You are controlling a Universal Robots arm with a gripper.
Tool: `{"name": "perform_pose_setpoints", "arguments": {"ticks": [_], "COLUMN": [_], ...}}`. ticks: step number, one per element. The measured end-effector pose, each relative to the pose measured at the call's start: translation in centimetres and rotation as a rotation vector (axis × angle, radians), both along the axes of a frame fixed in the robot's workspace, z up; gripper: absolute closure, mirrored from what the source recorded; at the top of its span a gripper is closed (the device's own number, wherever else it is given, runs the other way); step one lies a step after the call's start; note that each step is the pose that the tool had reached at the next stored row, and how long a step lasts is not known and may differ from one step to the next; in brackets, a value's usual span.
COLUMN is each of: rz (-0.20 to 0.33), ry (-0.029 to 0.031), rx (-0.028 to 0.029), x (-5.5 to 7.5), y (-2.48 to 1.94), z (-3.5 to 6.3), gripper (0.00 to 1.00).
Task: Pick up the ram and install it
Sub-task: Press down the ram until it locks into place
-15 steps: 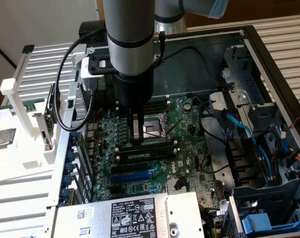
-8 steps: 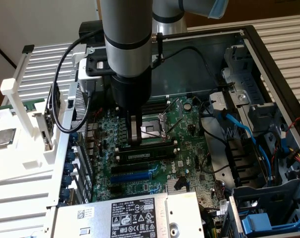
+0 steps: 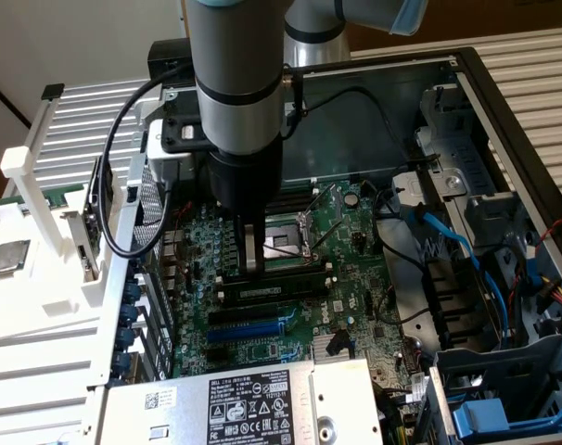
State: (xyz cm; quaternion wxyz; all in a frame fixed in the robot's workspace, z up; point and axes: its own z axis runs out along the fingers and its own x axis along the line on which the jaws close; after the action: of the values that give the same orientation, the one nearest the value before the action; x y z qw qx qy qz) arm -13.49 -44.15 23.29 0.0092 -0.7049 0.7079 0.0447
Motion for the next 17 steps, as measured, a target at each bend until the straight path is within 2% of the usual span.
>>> {"name": "perform_pose_setpoints", "arguments": {"ticks": [17], "rz": [0.0], "ry": [0.0001], "rx": [-0.0001], "x": [-0.01], "y": [-0.08], "z": [-0.32], "gripper": [0.9]}}
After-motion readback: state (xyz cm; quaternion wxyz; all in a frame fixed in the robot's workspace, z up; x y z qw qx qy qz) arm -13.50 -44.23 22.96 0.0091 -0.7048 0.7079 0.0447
